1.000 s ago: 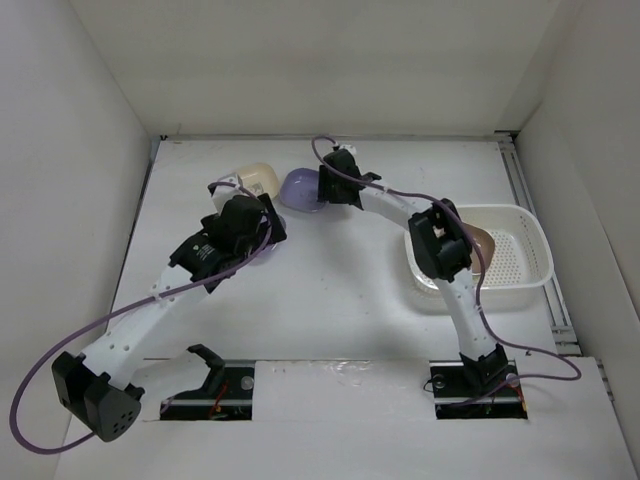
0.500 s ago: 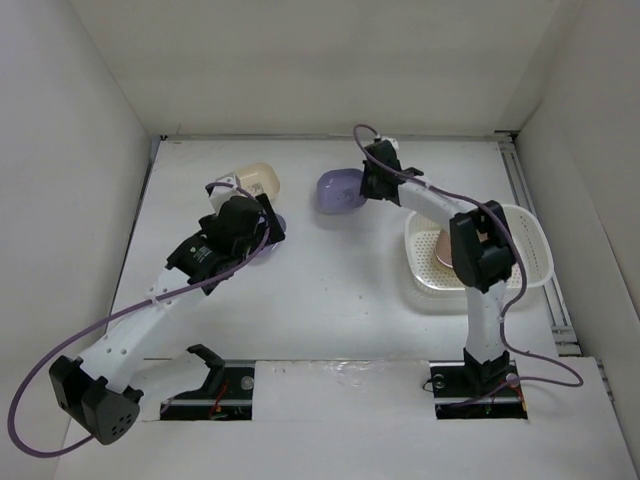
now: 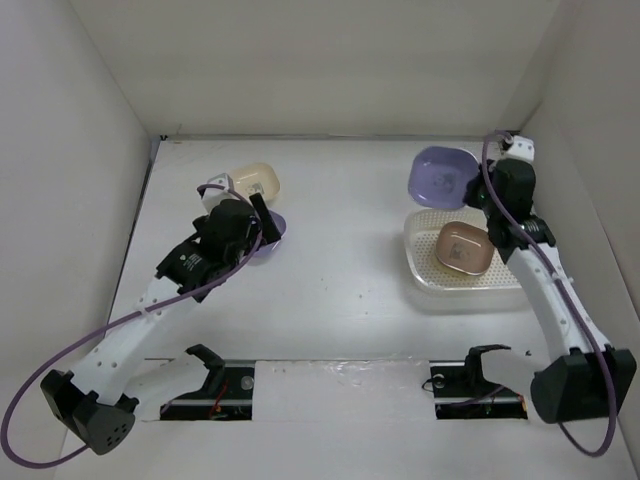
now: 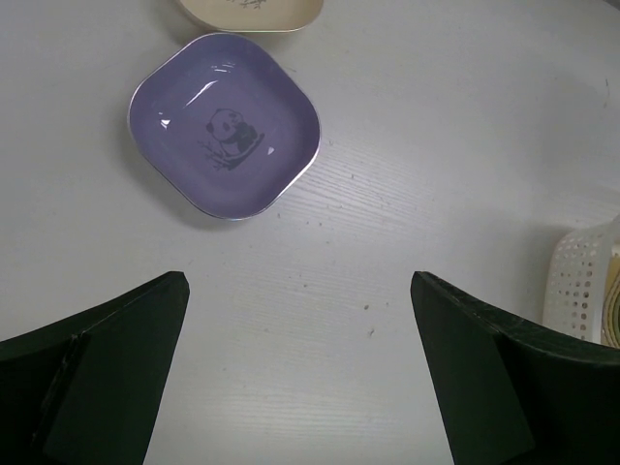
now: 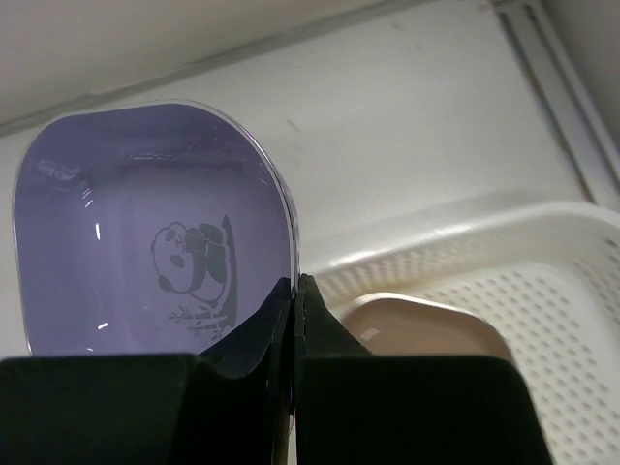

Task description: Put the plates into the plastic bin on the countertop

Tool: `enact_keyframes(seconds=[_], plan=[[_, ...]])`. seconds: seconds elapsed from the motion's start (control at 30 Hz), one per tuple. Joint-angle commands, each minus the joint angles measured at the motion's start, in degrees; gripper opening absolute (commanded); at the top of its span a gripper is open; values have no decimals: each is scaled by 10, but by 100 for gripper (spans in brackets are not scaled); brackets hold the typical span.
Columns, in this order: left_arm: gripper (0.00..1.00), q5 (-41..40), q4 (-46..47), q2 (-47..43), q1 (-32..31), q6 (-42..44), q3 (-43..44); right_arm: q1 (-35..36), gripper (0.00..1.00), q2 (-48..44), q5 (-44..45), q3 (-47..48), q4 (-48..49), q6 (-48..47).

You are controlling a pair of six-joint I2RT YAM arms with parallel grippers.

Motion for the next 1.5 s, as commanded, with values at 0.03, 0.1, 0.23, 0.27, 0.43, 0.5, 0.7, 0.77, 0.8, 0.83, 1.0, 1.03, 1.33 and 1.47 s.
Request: enact_keyframes(seconds=[0.03,0.1,0.23,0.27,0.43,0.5,0.7,0.77,0.8,0.83,1.0,1.03,1.33,1.47], plan=[[100,2,10,0,1,3,-7,-69,0,-90,-29,-96,-16,-48],[100,9,15,12,1,8,-7,-99,0,-117,-29,-131,-10,-48],[100,20,16,17,1,8,-7,-130,0,-147,-34,-167,-4,-37],[100,20,16,17,1,8,-7,-136,0,-147,-29,-173,-13,-30],[100,32,26,17,1,14,-7,-178,0,-165,-42,-243,9,-16],[100,37,26,17,1,14,-7,-193,0,-142,-55,-250,17,-16],[100,42,26,17,1,14,-13,-230,10,-102,-112,-232,27,-22],[100,35,26,12,1,14,-13,-230,62,-113,-124,-232,27,-22],[100,35,26,12,1,14,-18,-230,75,-128,-133,-232,27,-22],[100,35,26,12,1,14,-18,-230,81,-135,-144,-232,27,-22],[100,-12,5,12,1,-45,-24,-214,100,-175,-188,-215,34,-22],[100,-21,5,12,1,-76,-39,-194,100,-175,-210,-210,40,-22],[100,-64,58,50,62,-207,-152,89,100,-60,-142,-102,52,-56],[100,-46,109,56,112,-202,-179,151,100,-4,-133,-78,81,-61]])
